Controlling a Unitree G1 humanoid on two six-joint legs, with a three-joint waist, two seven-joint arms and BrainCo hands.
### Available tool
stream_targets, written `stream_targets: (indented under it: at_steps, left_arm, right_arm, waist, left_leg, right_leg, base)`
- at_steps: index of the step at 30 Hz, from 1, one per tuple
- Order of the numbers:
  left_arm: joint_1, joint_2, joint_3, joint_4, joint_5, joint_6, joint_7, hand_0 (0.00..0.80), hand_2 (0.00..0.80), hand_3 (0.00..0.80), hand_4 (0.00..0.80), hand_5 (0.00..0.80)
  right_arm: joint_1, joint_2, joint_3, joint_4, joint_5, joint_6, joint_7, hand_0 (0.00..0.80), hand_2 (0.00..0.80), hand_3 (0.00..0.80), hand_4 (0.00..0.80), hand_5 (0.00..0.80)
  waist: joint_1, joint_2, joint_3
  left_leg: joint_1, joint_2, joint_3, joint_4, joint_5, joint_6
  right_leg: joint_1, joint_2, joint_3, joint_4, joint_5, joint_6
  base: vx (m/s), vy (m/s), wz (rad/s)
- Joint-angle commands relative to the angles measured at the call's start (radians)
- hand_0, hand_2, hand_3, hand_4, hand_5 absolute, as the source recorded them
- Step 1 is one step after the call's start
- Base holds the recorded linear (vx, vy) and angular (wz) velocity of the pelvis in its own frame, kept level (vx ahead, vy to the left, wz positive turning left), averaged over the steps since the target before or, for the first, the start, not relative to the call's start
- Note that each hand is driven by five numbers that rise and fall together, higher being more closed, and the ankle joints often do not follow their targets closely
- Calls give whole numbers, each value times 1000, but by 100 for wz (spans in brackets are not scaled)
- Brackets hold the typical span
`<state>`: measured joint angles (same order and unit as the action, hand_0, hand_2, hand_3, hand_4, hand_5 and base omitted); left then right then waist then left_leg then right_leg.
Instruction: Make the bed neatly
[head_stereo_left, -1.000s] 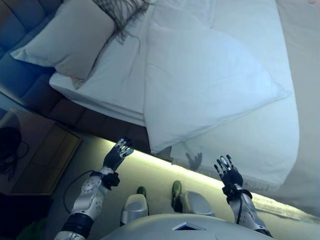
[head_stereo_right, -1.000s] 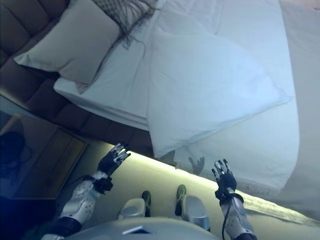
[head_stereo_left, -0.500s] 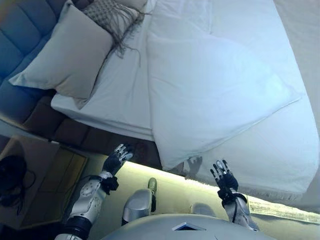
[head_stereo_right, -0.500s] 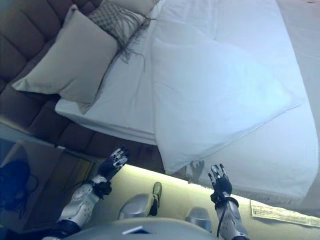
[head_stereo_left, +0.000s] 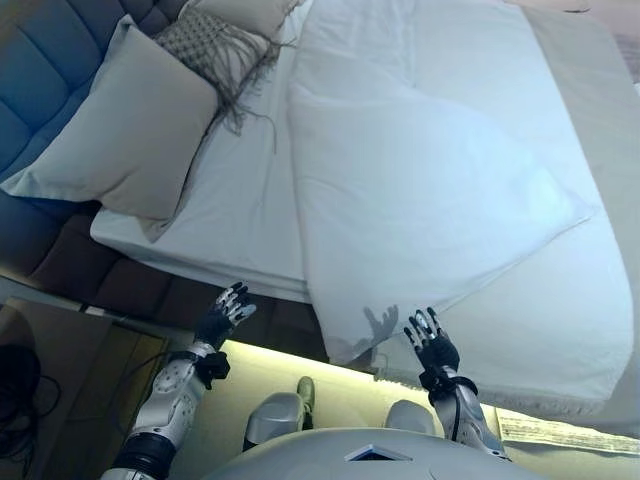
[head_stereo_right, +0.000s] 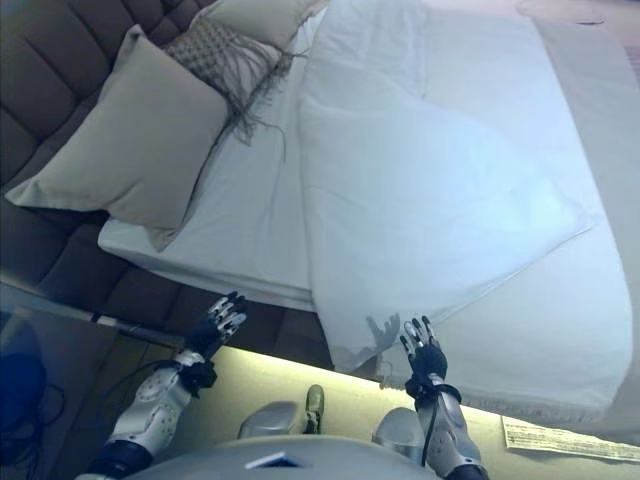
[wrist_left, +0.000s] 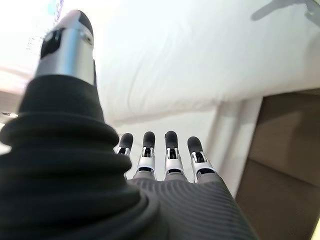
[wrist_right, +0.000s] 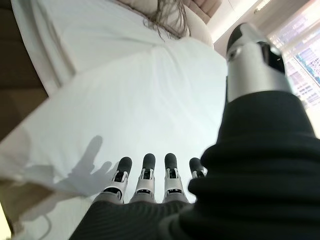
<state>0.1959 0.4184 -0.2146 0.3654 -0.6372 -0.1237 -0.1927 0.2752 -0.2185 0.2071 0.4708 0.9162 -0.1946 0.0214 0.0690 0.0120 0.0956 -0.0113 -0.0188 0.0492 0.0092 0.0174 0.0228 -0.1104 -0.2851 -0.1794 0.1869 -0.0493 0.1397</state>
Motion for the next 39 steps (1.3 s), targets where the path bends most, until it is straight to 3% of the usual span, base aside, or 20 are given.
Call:
stream_targets:
  at_steps: [1,4,7,10,15,19,21,22,25,28,33,39]
  left_arm:
    - [-19,18,27,-103,40,-55,13,0,0,0,0,0]
    - [-31,24,42,-82,66,-68,2,0,0,0,0,0]
    - [-45,29,28,-64,126,-82,7,0,0,0,0,0]
    - [-98,62,-18,-49,232,-137,30,0,0,0,0,0]
    - [-217,84,-99,-55,514,-211,189,0,0,0,0,0]
    - [-300,73,-174,-38,635,-194,325,0,0,0,0,0]
    - [-385,33,-224,19,635,-213,402,0,0,0,0,0]
    - [-427,19,-241,41,645,-232,437,0,0,0,0,0]
    - [-502,3,-290,64,701,-253,506,0,0,0,0,0]
    - [-526,15,-295,44,798,-252,576,0,0,0,0,0]
    - [-632,26,-332,48,957,-217,725,0,0,0,0,0]
    - [-762,6,-372,21,1165,-140,814,0,0,0,0,0]
  right_arm:
    - [-21,-26,-39,-37,-4,-24,50,0,0,0,0,0]
    - [-15,-23,-32,-45,-9,-14,62,0,0,0,0,0]
    - [0,-30,-35,-45,-19,14,60,0,0,0,0,0]
    - [-2,-48,-19,-38,9,-1,61,0,0,0,0,0]
    - [-54,-68,-5,-42,17,-5,-2,0,0,0,0,0]
    - [-109,-88,-9,15,-23,11,-29,0,0,0,0,0]
    - [-188,-112,-8,64,-27,-14,-28,0,0,0,0,0]
    - [-244,-132,-6,101,-15,-33,-21,0,0,0,0,0]
    - [-328,-147,-19,130,-3,-60,-57,0,0,0,0,0]
    - [-366,-156,-30,163,18,-71,-56,0,0,0,0,0]
    - [-399,-139,-24,160,37,-96,-48,0,0,0,0,0]
    - [-408,-118,-16,155,77,-113,-36,0,0,0,0,0]
  waist:
    - [-1,-2,22]
    - [-2,-25,26]
    - [-21,-35,30]
    - [-39,-41,36]
    - [-60,-22,57]
    - [-94,-13,98]
    - [-92,12,150]
    - [-91,21,180]
    - [-95,32,226]
    - [-89,24,264]
    - [-103,12,324]
    - [-127,-10,390]
  left_leg:
    - [-12,-23,-20,28,-52,19]
    - [-13,-5,-12,50,-81,9]
    - [-2,21,-6,62,-88,1]
    - [-3,61,11,51,-77,-16]
    - [-20,103,-12,47,-54,-42]
    - [-59,153,28,189,-91,-57]
    - [-127,177,-28,171,-34,-75]
    - [-163,171,-51,180,-31,-76]
    - [-229,147,-46,222,-51,-69]
    - [-303,123,-45,348,-104,-61]
    - [-434,107,-59,487,-153,-51]
    - [-557,95,-77,632,-204,-33]
  right_leg:
    - [-11,22,-15,-46,173,4]
    - [-22,13,-26,-73,189,26]
    - [-9,29,-17,-89,172,38]
    - [-16,51,-22,-89,155,39]
    - [-57,83,-32,-41,105,29]
    - [-107,66,-53,61,76,5]
    - [-169,60,-28,151,40,-4]
    - [-212,53,-9,195,21,-5]
    - [-334,6,24,307,1,5]
    - [-393,-21,48,389,-19,5]
    - [-483,-9,90,467,-42,-7]
    - [-561,19,120,549,-69,-20]
  base:
    - [76,-201,24]
    - [67,-225,16]
    - [102,-209,-4]
    - [9,-243,-1]
    - [-34,-165,10]
    - [-8,-59,7]
    - [-253,141,21]
    - [-345,208,9]
    - [-230,159,-16]
    - [-56,30,-2]
    - [-99,-39,-9]
    - [-74,-66,-6]
